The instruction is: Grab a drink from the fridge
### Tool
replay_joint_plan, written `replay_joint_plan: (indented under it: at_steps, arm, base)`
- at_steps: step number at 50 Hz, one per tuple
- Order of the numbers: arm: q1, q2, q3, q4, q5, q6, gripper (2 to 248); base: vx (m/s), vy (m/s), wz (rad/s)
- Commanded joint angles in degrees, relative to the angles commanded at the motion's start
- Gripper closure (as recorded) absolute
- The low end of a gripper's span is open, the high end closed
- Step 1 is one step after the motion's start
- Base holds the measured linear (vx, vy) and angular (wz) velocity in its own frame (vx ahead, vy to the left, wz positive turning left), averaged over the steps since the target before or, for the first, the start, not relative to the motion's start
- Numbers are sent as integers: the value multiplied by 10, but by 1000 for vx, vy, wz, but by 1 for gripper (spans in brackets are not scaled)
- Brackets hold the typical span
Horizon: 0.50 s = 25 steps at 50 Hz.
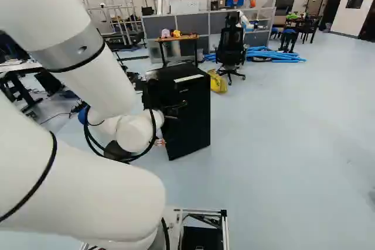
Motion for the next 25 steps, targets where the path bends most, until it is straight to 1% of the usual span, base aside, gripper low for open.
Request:
replay_joint_plan:
  at_steps: [18, 25]
  arm:
    - [0, 0, 0, 0, 0, 0, 3]
    - [0, 0, 0, 0, 0, 0, 3]
  base:
    - [75, -54, 161]
    - [82, -54, 214]
